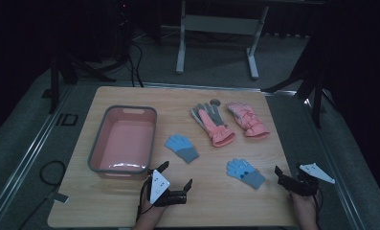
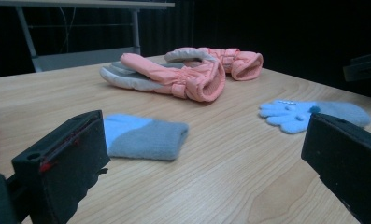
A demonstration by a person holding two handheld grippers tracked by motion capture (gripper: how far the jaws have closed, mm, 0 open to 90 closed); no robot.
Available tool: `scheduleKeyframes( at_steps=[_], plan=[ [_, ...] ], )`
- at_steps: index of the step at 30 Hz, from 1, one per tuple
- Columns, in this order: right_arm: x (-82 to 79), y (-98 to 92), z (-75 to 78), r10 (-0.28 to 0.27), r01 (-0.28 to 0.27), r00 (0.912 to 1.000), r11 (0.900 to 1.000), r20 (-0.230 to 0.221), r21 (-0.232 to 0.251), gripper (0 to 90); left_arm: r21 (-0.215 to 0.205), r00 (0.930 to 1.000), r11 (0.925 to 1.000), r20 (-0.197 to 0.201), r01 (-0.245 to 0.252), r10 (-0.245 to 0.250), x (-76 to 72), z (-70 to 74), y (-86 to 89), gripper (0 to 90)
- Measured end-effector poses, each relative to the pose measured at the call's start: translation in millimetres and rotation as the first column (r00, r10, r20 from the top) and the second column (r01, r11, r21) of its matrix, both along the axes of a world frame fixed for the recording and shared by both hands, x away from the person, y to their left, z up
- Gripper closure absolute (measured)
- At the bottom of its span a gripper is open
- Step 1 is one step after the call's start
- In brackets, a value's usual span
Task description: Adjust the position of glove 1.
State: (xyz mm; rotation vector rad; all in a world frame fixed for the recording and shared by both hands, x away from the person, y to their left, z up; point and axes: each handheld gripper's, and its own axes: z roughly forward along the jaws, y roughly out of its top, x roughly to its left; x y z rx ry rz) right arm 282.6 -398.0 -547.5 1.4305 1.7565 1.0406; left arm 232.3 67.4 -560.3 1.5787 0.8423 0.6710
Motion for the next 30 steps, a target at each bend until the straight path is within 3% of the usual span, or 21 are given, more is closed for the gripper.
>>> scheduleKeyframes(
  at_steps=[4, 8, 10, 13, 16, 21, 24, 30],
  plan=[
    [1.3, -1.8, 4.4, 0.010, -0.011, 0.9994, 1.000, -0.034, -0.008, 11.3, -0.006, 1.0000, 1.0000, -0.003, -0.001, 0.001, 0.3, 0.0, 0.5, 0.5],
    [-1.0, -3.5, 15.0, -0.003, 0.003, 0.9998, 1.000, -0.021, -0.008, 13.6, 0.002, 1.0000, 1.0000, -0.002, 0.004, -0.004, 0.3, 0.1, -0.1, 0.5],
    [0.9, -3.8, 19.4, 0.045, -0.044, 0.9967, 0.999, -0.067, 0.015, 13.8, 0.003, 1.0000, 1.0000, -0.001, 0.005, -0.005, 0.2, 0.1, 0.0, 0.5],
    [6.2, -3.0, 21.9, 0.110, -0.102, 0.9824, 0.993, -0.151, 0.059, 13.6, 0.000, 1.0000, 1.0000, -0.002, 0.007, -0.007, 0.4, 0.1, 0.4, 0.5],
    [6.0, -2.1, 28.8, 0.119, -0.105, 0.9840, 0.989, -0.132, 0.108, 13.6, -0.003, 1.0000, 1.0000, -0.004, 0.006, -0.006, 0.5, 0.0, 0.4, 0.5],
    [10.5, 5.3, 49.2, 0.131, -0.115, 0.9838, 0.985, -0.123, 0.129, 12.8, -0.002, 1.0000, 1.0000, -0.004, 0.004, -0.004, 0.4, 0.0, 0.3, 0.5],
    [12.2, 16.4, 61.2, 0.160, -0.152, 0.9820, 0.985, -0.099, 0.084, 11.6, -0.005, 1.0000, 1.0000, -0.004, 0.004, -0.004, 0.5, 0.0, 0.5, 0.5],
    [19.8, 38.1, 78.0, 0.227, -0.222, 0.9700, 0.973, -0.086, 0.068, 13.5, -0.005, 1.0000, 1.0000, -0.001, 0.002, -0.002, 0.2, -0.1, 0.3, 0.5]
  ],
)
